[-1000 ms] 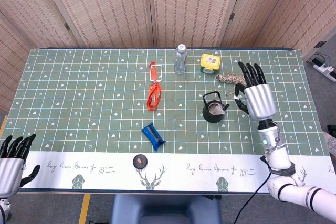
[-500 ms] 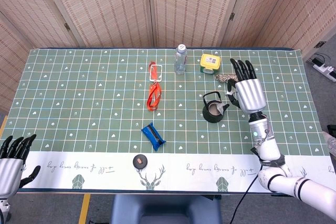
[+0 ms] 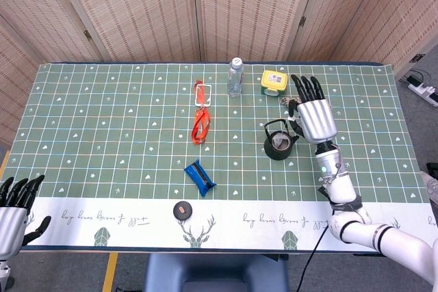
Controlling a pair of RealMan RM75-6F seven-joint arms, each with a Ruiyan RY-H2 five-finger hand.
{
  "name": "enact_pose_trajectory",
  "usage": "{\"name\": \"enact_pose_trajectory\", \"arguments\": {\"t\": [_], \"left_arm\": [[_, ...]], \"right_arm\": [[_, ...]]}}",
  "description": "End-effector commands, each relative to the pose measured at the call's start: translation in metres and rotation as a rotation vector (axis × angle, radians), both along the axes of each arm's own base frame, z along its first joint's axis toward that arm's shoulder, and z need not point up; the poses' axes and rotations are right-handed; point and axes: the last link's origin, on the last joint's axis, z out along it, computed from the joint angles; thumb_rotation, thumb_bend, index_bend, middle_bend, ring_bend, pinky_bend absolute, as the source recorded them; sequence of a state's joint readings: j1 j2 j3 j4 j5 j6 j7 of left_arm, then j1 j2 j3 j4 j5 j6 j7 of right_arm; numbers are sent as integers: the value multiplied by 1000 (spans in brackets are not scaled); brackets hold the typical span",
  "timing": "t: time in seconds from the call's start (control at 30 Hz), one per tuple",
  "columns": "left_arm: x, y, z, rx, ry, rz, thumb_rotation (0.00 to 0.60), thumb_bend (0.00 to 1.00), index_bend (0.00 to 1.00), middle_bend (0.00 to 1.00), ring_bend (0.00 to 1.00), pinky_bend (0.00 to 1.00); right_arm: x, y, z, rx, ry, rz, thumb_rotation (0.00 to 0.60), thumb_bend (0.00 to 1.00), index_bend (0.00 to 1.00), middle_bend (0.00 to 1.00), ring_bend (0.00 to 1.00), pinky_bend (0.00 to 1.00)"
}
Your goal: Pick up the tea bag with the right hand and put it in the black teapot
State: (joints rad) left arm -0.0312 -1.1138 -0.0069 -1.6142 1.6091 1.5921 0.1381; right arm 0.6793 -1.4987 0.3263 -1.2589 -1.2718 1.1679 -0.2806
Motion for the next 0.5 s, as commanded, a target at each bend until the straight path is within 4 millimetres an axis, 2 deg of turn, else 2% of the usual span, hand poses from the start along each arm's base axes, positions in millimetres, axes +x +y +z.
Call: {"name": "enact_pose_trajectory", "arguments": {"t": [0.03,0.5], "left_arm": [[0,0,0,0,0,0,600,272,0,135,100,49],[0,0,-3,-5,18,6,600,272,0,136,101,49]], "right_arm": [[-2,1,-3,6,10,0,600,411,680,71,0,0],[-30,30,-21,66,80,15,600,411,681,71,0,0]]}}
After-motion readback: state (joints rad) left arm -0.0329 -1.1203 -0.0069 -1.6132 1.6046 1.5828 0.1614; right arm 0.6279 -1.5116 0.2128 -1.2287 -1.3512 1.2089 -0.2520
